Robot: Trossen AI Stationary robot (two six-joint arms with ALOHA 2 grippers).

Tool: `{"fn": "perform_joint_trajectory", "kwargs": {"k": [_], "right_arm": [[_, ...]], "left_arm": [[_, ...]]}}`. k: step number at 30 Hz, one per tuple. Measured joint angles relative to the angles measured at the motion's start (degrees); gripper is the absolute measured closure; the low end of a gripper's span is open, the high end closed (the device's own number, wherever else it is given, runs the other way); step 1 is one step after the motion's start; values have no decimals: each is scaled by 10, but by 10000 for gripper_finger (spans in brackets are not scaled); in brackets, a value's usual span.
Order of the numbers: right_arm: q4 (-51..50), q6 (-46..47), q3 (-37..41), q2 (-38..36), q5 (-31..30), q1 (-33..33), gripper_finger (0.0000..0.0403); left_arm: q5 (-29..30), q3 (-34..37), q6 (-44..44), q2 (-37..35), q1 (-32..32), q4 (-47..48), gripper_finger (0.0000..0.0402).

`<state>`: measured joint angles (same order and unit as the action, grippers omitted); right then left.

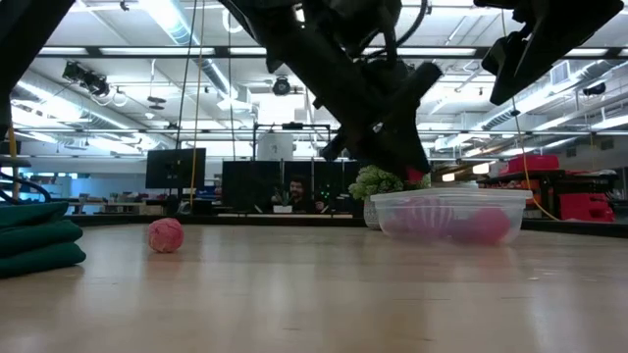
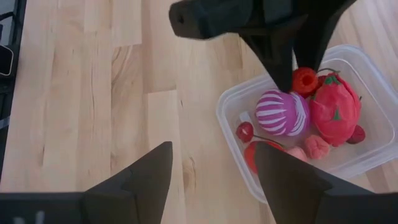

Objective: Pick and placing Produce into tupperware
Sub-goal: Put the red raspberry into the transparent bin, then put the pink peach into the transparent bin

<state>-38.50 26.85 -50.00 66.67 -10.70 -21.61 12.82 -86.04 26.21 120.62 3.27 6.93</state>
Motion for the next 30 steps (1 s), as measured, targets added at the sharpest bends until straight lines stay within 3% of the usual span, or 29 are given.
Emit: {"fn": "perform_joint_trajectory", "kwargs": {"k": [9, 17, 21, 27, 30], "right_arm": [[0, 0, 0, 0, 0, 0, 167], [-1, -7, 0, 0, 0, 0, 167], [0, -19, 0, 0, 0, 0, 167], [5, -20, 0, 0, 0, 0, 167], [6, -20, 0, 0, 0, 0, 167]], "left_arm": [[-8, 1, -19, 6, -2, 20, 208], [-161, 0, -9, -58, 13, 176, 196], [-203, 0, 8, -83, 46, 287, 205], [-208, 1, 71, -90, 122, 433, 218], [-176, 1, 109, -90, 160, 467, 218]]}}
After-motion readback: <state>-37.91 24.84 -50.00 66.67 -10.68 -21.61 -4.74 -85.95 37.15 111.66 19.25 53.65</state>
